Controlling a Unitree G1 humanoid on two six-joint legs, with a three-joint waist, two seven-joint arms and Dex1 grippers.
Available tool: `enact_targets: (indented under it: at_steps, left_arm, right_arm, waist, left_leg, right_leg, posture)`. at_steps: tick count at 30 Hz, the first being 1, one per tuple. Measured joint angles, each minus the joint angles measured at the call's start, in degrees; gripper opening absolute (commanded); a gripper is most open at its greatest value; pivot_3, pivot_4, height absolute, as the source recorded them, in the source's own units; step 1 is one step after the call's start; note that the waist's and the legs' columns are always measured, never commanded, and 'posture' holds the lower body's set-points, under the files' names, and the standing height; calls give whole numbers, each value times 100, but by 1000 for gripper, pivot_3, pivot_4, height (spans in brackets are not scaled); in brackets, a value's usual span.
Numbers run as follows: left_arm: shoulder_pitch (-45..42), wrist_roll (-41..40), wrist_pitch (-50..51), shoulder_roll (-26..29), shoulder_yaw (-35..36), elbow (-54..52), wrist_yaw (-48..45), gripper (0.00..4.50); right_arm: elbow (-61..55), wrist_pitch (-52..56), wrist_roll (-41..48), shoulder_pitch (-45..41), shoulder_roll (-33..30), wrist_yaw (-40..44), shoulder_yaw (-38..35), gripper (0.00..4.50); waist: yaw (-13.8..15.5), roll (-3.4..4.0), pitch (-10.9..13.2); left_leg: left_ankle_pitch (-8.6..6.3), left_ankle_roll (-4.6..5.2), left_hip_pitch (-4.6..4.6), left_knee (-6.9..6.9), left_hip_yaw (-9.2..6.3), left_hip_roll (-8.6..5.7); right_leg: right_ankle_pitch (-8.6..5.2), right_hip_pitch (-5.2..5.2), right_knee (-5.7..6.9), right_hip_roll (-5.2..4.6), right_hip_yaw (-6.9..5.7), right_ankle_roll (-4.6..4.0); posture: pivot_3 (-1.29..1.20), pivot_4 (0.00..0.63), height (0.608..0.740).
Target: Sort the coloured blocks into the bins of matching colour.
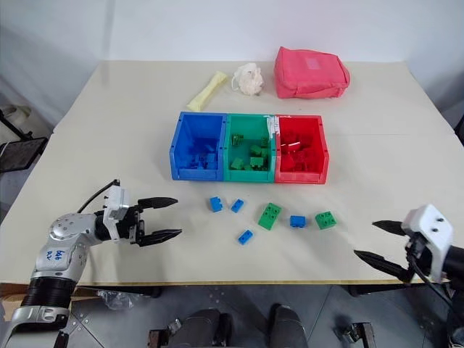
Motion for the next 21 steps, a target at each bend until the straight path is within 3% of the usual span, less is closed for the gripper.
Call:
enact_targets:
  at_steps: [9,13,21]
  left_arm:
    - [230,-13,-64,-73,-18,-242,5,4500]
    - [544,-120,20,-117,-26,-686,22,4500]
    - [1279,-271,332,-91,142,-1598,455,4500]
  right_arm:
    - [-154,52,13,-384,-126,164,180,4444]
    - [39,108,-83,-1558,-238,129,1123,4444]
    - [1379,-456,-733,-2861,-6,232,2604,4444]
  waist:
    - [-24,0,0]
    - [-46,0,0]
    - [-12,-1,1]
  left_leg:
    - [-3,-5,2,-2,-3,6]
    - [-3,-5,2,3,-3,7]
    - [-2,-4,-5,3,-11,-6]
  right_leg:
    - [0,-6,0,-13,20,-1]
    - [-1,-7,1,-34,16,-6]
    - [-1,-4,1,-47,1,-7]
  posture:
    - [0,150,740]
    - [0,150,740]
    - [0,150,740]
